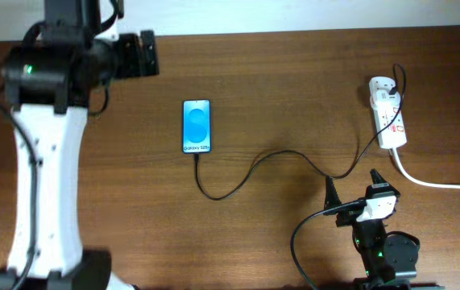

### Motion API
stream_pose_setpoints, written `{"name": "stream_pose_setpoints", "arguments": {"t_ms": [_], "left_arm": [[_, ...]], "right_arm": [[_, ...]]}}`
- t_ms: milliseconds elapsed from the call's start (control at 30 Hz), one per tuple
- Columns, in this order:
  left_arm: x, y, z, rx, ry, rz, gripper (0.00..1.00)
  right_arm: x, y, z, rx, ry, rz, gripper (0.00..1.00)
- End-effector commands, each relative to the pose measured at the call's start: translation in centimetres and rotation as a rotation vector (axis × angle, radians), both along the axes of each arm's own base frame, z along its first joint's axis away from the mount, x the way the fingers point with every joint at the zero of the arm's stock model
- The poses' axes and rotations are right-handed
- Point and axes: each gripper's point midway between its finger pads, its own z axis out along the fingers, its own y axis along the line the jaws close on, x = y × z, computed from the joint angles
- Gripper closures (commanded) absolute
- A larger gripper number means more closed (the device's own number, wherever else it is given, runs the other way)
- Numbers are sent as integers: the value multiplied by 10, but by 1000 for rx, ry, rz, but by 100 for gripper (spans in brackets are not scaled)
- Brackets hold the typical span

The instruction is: Plug charger to phone and switch on socket

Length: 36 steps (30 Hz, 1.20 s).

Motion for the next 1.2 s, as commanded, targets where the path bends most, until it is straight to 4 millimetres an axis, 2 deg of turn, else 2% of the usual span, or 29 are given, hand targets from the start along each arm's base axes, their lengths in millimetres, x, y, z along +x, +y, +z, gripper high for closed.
{"name": "stream_pose_setpoints", "arguments": {"t_ms": [0, 67, 200, 300, 333, 400, 567, 667, 833, 967, 1033, 1167], "left_arm": [[-31, 19, 5, 51, -70, 53, 1], [-45, 27, -1, 47, -103, 71, 0], [-71, 31, -24, 53, -237, 57, 1], [-97, 33, -56, 51, -380, 47, 1], [-113, 33, -77, 56, -462, 36, 0], [-131, 35, -103, 65, -567, 25, 0], [-166, 31, -146, 178, -755, -74, 1], [-177, 39, -158, 225, -810, -54, 0], [-183, 54, -174, 253, -853, 4, 1], [-182, 55, -190, 264, -801, -3, 0], [-183, 55, -206, 264, -739, -9, 1], [-183, 53, -206, 259, -740, -18, 1]], "right_arm": [[-1, 3, -2, 12, 4, 13, 2], [-1, 3, -2, 12, 4, 13, 2], [-1, 3, -2, 12, 4, 13, 2], [-1, 3, -2, 12, 4, 13, 2], [-1, 3, -2, 12, 4, 13, 1], [-1, 3, -2, 12, 4, 13, 2], [-1, 3, -2, 12, 4, 12, 2], [-1, 3, -2, 12, 4, 13, 1], [-1, 3, -2, 12, 4, 13, 2], [-1, 3, -2, 12, 4, 13, 2], [-1, 3, -2, 12, 4, 12, 2], [-1, 3, -2, 12, 4, 13, 2]]}}
